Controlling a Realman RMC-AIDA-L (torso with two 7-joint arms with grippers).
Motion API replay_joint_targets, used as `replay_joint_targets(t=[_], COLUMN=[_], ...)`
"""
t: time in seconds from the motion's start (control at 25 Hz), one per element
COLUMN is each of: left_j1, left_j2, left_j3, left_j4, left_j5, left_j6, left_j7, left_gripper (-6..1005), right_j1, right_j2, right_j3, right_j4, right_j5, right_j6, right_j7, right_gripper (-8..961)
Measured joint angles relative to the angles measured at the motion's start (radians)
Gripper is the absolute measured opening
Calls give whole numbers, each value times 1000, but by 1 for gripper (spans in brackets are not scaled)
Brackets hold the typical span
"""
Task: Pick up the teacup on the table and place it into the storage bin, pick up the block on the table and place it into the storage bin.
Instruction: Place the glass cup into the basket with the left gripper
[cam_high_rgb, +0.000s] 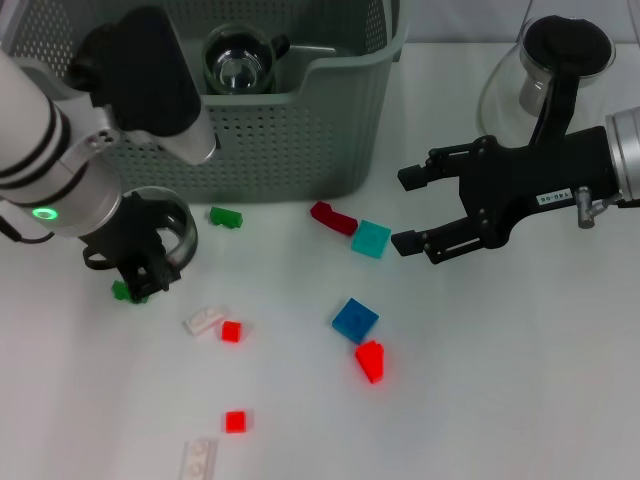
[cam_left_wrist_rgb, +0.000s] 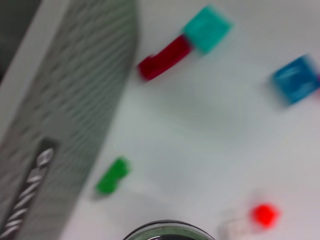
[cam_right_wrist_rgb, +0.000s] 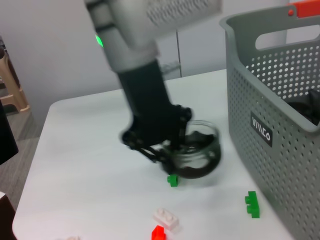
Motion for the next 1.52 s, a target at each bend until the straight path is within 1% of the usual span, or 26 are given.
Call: replay_joint_targets(t=[0.04, 0.08, 0.2, 0.28, 0.36, 0.44, 0.52, 0.56, 0.64, 0.68, 0.72, 0.76, 0.84, 0.88, 1.04, 1.16, 1.24, 1.4, 1.52], left_j1=[-7, -7, -25, -51, -83, -121, -159, -180, -214, -231, -244, -261, -298, -322, -392, -431, -448, -471, -479], left_j2=[-1, -1, -1, -1, 1, 7, 14, 21, 45, 66, 81, 101, 133, 149, 188, 197, 194, 175, 157], left_j3=[-31, -31, -96, -188, -306, -428, -525, -564, -606, -610, -609, -605, -598, -596, -577, -541, -513, -480, -470], left_j4=[53, 53, 110, 131, 137, 135, 128, 122, 101, 76, 56, 17, -77, -145, -370, -506, -579, -661, -678], left_j5=[-47, -47, -125, -211, -280, -321, -330, -328, -324, -324, -323, -320, -306, -293, -244, -201, -165, -96, -51], left_j6=[85, 85, 171, 221, 247, 249, 233, 209, 157, 112, 77, 34, -69, -130, -331, -453, -532, -640, -665], left_j7=[0, 0, -14, -29, -41, -54, -59, -62, -73, -86, -93, -103, -115, -118, -118, -117, -121, -133, -136], left_gripper=[56, 57, 62, 65, 67, 70, 73, 75, 78, 79, 80, 82, 85, 86, 92, 96, 99, 105, 109], right_j1=[-1, -1, -3, -4, -5, -5, -5, -6, -6, -6, -6, -6, -6, -6, -5, -3, -2, 1, 0], right_j2=[0, 0, -1, -2, -4, -6, -10, -11, -14, -16, -17, -18, -18, -19, -18, -15, -13, -9, -7], right_j3=[5, 5, 7, 7, 7, 6, 6, 6, 8, 8, 8, 8, 8, 8, 8, 8, 8, 8, 8], right_j4=[0, 0, 0, 0, 0, 0, 0, 0, 0, 0, 0, 0, 0, 0, 0, 0, 0, 0, 0], right_j5=[-1, -1, -3, -3, -3, -4, -4, -4, -4, -3, -3, -3, -3, -3, -4, -3, -3, -3, -3], right_j6=[0, 0, -1, -1, -2, -5, -11, -15, -23, -25, -25, -26, -26, -26, -26, -27, -27, -28, -28], right_j7=[-1, -1, -6, -11, -12, -12, -12, -12, -12, -12, -11, -10, -8, -7, -4, -3, -3, -2, -3], right_gripper=[877, 877, 877, 877, 877, 877, 877, 877, 878, 878, 878, 878, 878, 878, 878, 878, 878, 878, 878])
